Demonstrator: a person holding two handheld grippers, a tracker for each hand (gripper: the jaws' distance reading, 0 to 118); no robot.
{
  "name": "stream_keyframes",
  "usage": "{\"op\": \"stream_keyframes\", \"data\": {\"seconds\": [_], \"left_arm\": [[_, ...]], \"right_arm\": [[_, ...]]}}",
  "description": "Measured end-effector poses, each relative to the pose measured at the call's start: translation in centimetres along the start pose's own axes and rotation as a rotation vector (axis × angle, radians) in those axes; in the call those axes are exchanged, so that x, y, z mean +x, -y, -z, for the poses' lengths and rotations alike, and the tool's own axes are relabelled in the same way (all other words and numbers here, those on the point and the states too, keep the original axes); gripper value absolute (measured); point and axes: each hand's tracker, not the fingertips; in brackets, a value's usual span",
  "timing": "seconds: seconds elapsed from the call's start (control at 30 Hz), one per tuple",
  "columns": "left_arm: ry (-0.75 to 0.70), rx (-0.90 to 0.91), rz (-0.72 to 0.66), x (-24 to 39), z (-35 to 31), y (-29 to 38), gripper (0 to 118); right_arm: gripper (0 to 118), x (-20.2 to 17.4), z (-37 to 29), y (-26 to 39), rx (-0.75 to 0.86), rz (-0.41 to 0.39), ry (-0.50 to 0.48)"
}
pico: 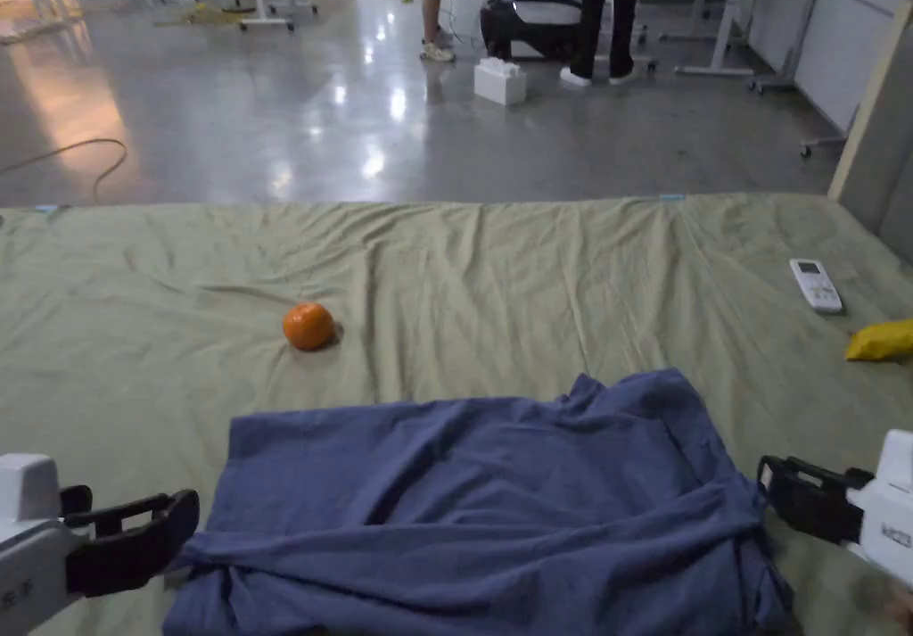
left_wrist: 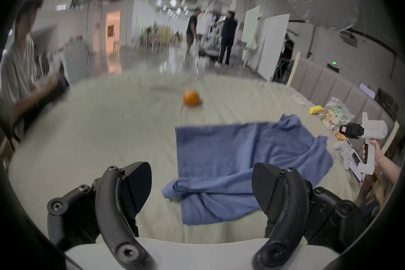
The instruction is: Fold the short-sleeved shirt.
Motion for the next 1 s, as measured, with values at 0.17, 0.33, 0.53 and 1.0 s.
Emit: {"op": "stream_keyframes", "data": {"seconds": [0.17,0.33,0.53,1.0], "left_arm": [[-0.05,0.268,0.024,2.8,-12.2,-1.7,95],[-0.178,0.492,0.117,8.4,-22.0,-1.5,94],[-0.222,0.565,0.137,11.0,-27.5,0.3,83],[-0.199,0.52,0.15,13.3,-30.7,2.8,0]], "right_arm": [[79,-4.8,-12.8,-0.5,0.231,-0.076,-0.061],[79,-9.3,-22.1,0.0,0.418,-0.108,-0.09],[67,-12.4,-28.4,1.1,0.51,-0.274,-0.093],[0,-13.7,-31.6,4.1,0.483,-0.27,-0.095]]}}
